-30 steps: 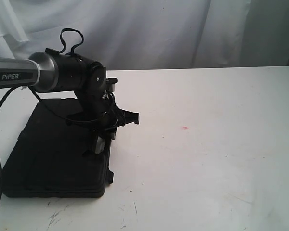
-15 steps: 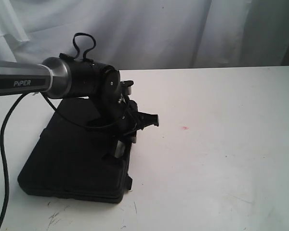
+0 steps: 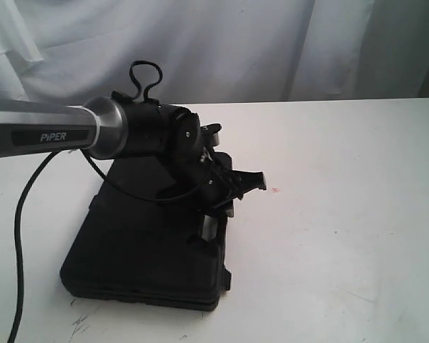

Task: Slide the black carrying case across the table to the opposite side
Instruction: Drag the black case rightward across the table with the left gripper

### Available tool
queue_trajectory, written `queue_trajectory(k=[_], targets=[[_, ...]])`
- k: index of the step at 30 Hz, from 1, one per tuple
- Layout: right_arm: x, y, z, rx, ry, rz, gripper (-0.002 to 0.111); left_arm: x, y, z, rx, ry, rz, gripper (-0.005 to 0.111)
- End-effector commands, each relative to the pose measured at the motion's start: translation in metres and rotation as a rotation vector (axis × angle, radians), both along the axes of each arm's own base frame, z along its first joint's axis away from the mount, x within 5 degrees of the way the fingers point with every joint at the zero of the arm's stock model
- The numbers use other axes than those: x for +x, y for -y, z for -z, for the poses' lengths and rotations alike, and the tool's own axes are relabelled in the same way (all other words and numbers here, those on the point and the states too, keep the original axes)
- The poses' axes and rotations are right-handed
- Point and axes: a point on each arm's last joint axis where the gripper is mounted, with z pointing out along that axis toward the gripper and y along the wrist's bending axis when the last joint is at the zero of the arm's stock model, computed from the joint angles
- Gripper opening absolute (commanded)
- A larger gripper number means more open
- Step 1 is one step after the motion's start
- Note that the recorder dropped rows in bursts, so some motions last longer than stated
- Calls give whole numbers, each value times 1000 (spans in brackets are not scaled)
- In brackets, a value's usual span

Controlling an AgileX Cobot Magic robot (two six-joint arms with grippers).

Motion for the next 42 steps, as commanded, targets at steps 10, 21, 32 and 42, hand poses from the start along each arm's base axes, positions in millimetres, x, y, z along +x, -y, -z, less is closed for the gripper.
queue_trajectory(k=[10,21,32,42], targets=[[0,0,1,5,3,-1,0,9,57,-20,-233,84,-57,0],[0,0,1,5,3,-1,0,20,83,-22,-327,134,-115,0],[0,0,1,5,3,-1,0,27,91,-17,-361,170,-125,0],[0,0,1,5,3,-1,0,31,90,-11,-362,197,-131,0]])
